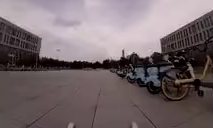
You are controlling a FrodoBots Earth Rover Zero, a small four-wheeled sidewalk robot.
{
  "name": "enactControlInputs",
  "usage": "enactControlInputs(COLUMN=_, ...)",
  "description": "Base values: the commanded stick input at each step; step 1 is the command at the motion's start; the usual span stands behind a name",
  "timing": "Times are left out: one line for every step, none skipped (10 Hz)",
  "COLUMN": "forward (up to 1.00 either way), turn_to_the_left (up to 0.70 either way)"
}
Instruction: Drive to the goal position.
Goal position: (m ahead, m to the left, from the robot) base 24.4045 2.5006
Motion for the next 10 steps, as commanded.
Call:
enactControlInputs(forward=0.70, turn_to_the_left=0.00)
enactControlInputs(forward=0.70, turn_to_the_left=0.00)
enactControlInputs(forward=0.70, turn_to_the_left=0.00)
enactControlInputs(forward=0.70, turn_to_the_left=0.00)
enactControlInputs(forward=0.70, turn_to_the_left=0.00)
enactControlInputs(forward=0.70, turn_to_the_left=0.00)
enactControlInputs(forward=0.70, turn_to_the_left=0.00)
enactControlInputs(forward=0.70, turn_to_the_left=0.00)
enactControlInputs(forward=0.70, turn_to_the_left=0.00)
enactControlInputs(forward=0.70, turn_to_the_left=0.00)
